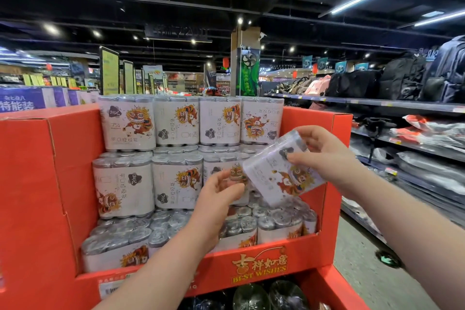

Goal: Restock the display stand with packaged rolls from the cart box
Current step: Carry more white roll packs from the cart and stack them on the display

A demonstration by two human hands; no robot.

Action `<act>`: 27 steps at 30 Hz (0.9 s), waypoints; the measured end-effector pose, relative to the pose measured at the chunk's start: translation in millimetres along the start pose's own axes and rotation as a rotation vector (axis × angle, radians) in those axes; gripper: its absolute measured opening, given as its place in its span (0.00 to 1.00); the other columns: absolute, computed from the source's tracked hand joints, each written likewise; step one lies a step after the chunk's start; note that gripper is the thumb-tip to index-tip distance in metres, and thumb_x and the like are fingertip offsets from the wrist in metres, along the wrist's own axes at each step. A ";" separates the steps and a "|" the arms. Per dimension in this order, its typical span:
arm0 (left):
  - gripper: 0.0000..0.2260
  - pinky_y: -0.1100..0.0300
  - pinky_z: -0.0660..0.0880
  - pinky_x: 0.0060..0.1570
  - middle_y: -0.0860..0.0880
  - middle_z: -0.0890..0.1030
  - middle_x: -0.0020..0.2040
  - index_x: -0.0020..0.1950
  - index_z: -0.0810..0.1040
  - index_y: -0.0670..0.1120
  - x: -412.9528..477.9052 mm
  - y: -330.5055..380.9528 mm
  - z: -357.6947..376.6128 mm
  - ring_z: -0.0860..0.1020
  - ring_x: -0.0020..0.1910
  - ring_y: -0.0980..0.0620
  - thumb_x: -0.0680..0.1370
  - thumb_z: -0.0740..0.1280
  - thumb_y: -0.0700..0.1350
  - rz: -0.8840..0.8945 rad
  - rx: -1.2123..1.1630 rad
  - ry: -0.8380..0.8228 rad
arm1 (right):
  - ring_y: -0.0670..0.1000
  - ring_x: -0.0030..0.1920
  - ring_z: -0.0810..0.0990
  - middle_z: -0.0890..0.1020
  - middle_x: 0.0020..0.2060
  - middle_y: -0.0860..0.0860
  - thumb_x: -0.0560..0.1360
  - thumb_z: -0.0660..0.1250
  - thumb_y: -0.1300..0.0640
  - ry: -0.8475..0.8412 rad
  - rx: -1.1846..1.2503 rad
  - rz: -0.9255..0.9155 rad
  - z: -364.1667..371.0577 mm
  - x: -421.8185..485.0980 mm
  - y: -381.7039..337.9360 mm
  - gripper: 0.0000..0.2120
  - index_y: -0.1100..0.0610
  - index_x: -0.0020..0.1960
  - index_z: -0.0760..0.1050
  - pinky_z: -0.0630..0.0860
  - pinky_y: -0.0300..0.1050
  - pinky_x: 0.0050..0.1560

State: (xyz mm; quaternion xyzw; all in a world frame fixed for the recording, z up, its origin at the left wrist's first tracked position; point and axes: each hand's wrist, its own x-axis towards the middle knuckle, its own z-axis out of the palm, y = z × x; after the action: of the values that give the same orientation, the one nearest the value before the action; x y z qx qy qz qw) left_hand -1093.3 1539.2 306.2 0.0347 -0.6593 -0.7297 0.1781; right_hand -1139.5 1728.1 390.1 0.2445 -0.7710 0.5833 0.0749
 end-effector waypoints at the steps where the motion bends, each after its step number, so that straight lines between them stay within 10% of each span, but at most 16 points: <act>1: 0.13 0.53 0.76 0.46 0.49 0.78 0.50 0.57 0.73 0.51 0.9 -1.2 0.2 0.77 0.47 0.51 0.76 0.68 0.39 0.048 0.106 0.059 | 0.49 0.53 0.78 0.78 0.56 0.50 0.70 0.72 0.64 -0.022 -0.175 -0.043 -1.7 2.9 -2.6 0.22 0.50 0.60 0.71 0.75 0.45 0.55; 7: 0.13 0.56 0.65 0.61 0.53 0.75 0.57 0.59 0.75 0.50 14.2 4.4 -6.7 0.70 0.60 0.51 0.75 0.67 0.45 0.586 1.009 0.276 | 0.51 0.63 0.74 0.74 0.66 0.49 0.72 0.70 0.56 -0.222 -0.932 -0.176 9.1 29.4 -1.7 0.28 0.48 0.70 0.67 0.72 0.48 0.62; 11: 0.25 0.49 0.46 0.74 0.53 0.60 0.75 0.74 0.61 0.55 27.7 19.8 -4.9 0.51 0.76 0.49 0.78 0.62 0.55 0.497 1.437 0.202 | 0.53 0.66 0.71 0.71 0.68 0.50 0.73 0.70 0.55 -0.299 -0.975 -0.167 15.4 49.5 7.0 0.29 0.47 0.72 0.66 0.70 0.51 0.65; 15: 0.32 0.43 0.37 0.73 0.52 0.51 0.79 0.78 0.48 0.53 41.7 24.9 -1.7 0.45 0.78 0.48 0.79 0.60 0.57 0.421 1.622 0.094 | 0.52 0.64 0.70 0.71 0.64 0.49 0.74 0.69 0.53 -0.361 -1.072 -0.239 20.3 61.8 16.8 0.29 0.45 0.73 0.65 0.70 0.50 0.61; 27: 0.30 0.48 0.49 0.74 0.54 0.58 0.76 0.78 0.51 0.53 48.5 20.5 -6.4 0.56 0.75 0.50 0.79 0.61 0.55 0.524 1.678 0.078 | 0.57 0.62 0.70 0.70 0.62 0.51 0.71 0.72 0.52 -0.231 -1.002 -0.124 15.2 65.6 44.9 0.28 0.50 0.69 0.67 0.70 0.50 0.61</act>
State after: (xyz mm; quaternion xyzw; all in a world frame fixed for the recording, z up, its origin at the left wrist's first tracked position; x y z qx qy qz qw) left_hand -1132.4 1516.9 334.3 0.0268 -0.9583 0.0613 0.2779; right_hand -1214.7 1703.9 372.9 0.2867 -0.9430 0.1059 0.1315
